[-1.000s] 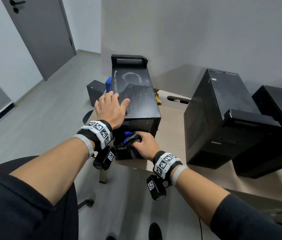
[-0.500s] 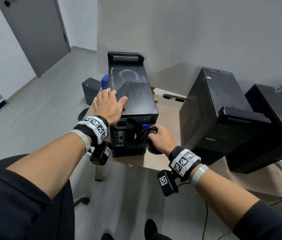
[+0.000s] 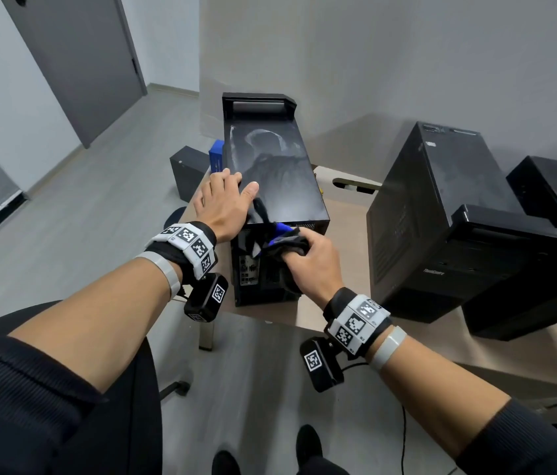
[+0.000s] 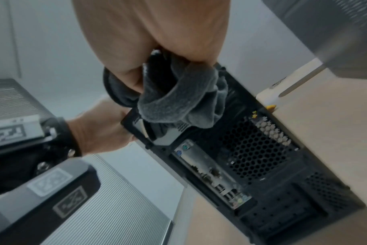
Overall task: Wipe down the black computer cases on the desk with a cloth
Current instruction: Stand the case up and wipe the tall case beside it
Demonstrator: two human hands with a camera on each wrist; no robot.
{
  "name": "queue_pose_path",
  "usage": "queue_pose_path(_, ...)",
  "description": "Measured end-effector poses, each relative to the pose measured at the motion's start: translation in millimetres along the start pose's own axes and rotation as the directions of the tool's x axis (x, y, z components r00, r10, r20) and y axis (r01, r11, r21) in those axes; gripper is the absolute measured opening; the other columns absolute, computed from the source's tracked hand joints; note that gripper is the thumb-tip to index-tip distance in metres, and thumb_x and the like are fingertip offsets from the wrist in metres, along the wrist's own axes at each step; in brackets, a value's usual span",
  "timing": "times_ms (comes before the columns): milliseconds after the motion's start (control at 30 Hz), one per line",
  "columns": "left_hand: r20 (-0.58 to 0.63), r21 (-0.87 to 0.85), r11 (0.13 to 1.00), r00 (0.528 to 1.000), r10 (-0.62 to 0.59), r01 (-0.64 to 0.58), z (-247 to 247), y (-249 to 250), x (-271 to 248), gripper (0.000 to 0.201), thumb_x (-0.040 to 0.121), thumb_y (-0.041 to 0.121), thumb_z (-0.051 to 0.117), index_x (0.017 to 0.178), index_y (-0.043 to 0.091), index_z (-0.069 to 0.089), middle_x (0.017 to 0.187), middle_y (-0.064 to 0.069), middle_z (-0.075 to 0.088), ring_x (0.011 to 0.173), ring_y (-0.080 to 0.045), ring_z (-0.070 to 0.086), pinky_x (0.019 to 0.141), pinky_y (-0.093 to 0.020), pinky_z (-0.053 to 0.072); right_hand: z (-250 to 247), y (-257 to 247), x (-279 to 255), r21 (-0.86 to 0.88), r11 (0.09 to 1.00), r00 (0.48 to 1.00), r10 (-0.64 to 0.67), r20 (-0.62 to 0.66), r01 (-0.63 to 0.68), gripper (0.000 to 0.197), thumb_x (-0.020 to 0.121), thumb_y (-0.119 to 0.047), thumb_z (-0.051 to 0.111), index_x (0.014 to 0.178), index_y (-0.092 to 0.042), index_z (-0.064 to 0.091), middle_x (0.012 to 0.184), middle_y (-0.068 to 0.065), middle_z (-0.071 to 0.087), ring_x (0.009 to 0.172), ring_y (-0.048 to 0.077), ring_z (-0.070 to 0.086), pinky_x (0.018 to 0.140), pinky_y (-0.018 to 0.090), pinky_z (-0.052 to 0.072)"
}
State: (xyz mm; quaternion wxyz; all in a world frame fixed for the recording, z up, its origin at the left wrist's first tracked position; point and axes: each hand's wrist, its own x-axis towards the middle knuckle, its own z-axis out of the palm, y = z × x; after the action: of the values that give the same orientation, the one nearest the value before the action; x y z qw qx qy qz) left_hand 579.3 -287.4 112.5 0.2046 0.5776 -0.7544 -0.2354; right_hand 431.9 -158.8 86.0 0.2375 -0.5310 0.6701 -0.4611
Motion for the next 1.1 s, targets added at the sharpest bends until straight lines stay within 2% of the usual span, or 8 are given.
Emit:
queue_pose_path(267, 0.022, 0.045, 0.999, 1.0, -0.013, 0.012, -2.3, 1.4, -0.6, 0.067, 0.103, 0.059, 0.026, 0.155, 0.016, 0.032, 0.162, -0.007, 0.021, 0.151, -0.027, 0.012, 0.124, -0.047, 0.006, 45.2, -12.2, 3.9, 0.028, 0.978, 0.968, -0.21, 0.138, 0.209, 0.016, 0.077, -0.011, 0.073, 0.091, -0.017, 0.075, 0.077, -0.011, 0.069, 0.071, 0.003, 0.061, 0.07, 0.02, 0.046)
queue_pose_path(400, 0.01, 0.071, 0.997, 1.0, -0.006, 0.005, -1.9, 1.0, -0.9, 0.069, 0.102, 0.06, 0.029, 0.155, 0.016, 0.031, 0.163, -0.008, 0.02, 0.152, -0.028, 0.012, 0.124, -0.048, 0.008, 37.7, 20.2, 2.6, -0.027, 0.996, 0.97, -0.081, 0.228, 0.09, 0.029, 0.074, -0.011, 0.069, 0.1, -0.021, 0.077, 0.09, -0.008, 0.076, 0.089, 0.007, 0.07, 0.084, 0.03, 0.055)
queue_pose_path(500, -0.001, 0.072, 0.997, 1.0, -0.005, 0.005, 0.5, 1.5, -1.8, 0.069, 0.102, 0.06, 0.03, 0.155, 0.017, 0.031, 0.163, -0.008, 0.02, 0.152, -0.029, 0.012, 0.124, -0.048, 0.008, 30.7, 46.4, -7.8, -0.151, 0.987, 0.98, 0.081, 0.182, -0.054, 0.035, 0.069, -0.011, 0.059, 0.097, -0.023, 0.077, 0.09, -0.006, 0.077, 0.088, 0.012, 0.07, 0.084, 0.033, 0.056)
queue_pose_path(733, -0.041, 0.082, 0.997, 0.999, 0.008, -0.004, 4.5, -1.0, 0.8, 0.067, 0.101, 0.061, 0.03, 0.153, 0.018, 0.034, 0.162, -0.008, 0.024, 0.151, -0.029, 0.015, 0.123, -0.05, 0.01, 39.9, 31.8, -6.6, -0.146, 0.984, 0.963, -0.06, 0.261, 0.101, 0.048, 0.073, 0.0, 0.063, 0.118, -0.015, 0.072, 0.109, 0.002, 0.075, 0.099, 0.007, 0.063, 0.087, 0.0, 0.036)
queue_pose_path(833, -0.046, 0.085, 0.996, 0.999, 0.012, -0.008, 4.8, -1.5, 1.0, 0.067, 0.101, 0.06, 0.03, 0.152, 0.018, 0.034, 0.161, -0.008, 0.024, 0.15, -0.03, 0.016, 0.123, -0.051, 0.01, 27.1, 51.4, -8.4, -0.176, 0.984, 0.977, 0.004, 0.211, 0.034, 0.049, 0.072, 0.003, 0.061, 0.115, -0.017, 0.073, 0.107, 0.0, 0.075, 0.098, 0.01, 0.065, 0.09, 0.009, 0.044)
queue_pose_path(900, -0.044, 0.082, 0.997, 0.999, 0.016, -0.013, 5.8, -2.9, 1.2, 0.067, 0.101, 0.06, 0.03, 0.153, 0.017, 0.034, 0.162, -0.009, 0.023, 0.151, -0.03, 0.015, 0.123, -0.051, 0.01, 4.7, 70.0, -8.2, -0.15, 0.984, 0.99, 0.107, 0.093, -0.092, 0.045, 0.072, 0.005, 0.06, 0.103, -0.024, 0.075, 0.094, -0.006, 0.075, 0.09, 0.009, 0.066, 0.087, 0.022, 0.05)
queue_pose_path(967, -0.048, 0.068, 0.998, 0.999, 0.023, -0.02, 7.0, -2.1, 1.2, 0.069, 0.101, 0.06, 0.03, 0.153, 0.016, 0.033, 0.162, -0.009, 0.023, 0.151, -0.03, 0.015, 0.123, -0.05, 0.009, -15.4, 83.1, -6.2, -0.083, 0.982, 0.985, 0.172, -0.008, -0.172, 0.042, 0.074, 0.003, 0.06, 0.095, -0.031, 0.073, 0.082, -0.014, 0.073, 0.082, 0.009, 0.067, 0.081, 0.026, 0.053)
queue_pose_path(1100, -0.048, 0.045, 0.999, 0.999, 0.013, -0.011, 10.7, 0.7, 0.4, 0.071, 0.1, 0.061, 0.031, 0.154, 0.015, 0.031, 0.162, -0.009, 0.022, 0.151, -0.029, 0.014, 0.123, -0.049, 0.009, -15.8, 89.1, 0.0, 0.015, 0.98, 0.975, 0.197, -0.103, -0.196, 0.031, 0.076, -0.004, 0.059, 0.093, -0.026, 0.073, 0.083, -0.009, 0.074, 0.082, 0.014, 0.069, 0.079, 0.031, 0.056)
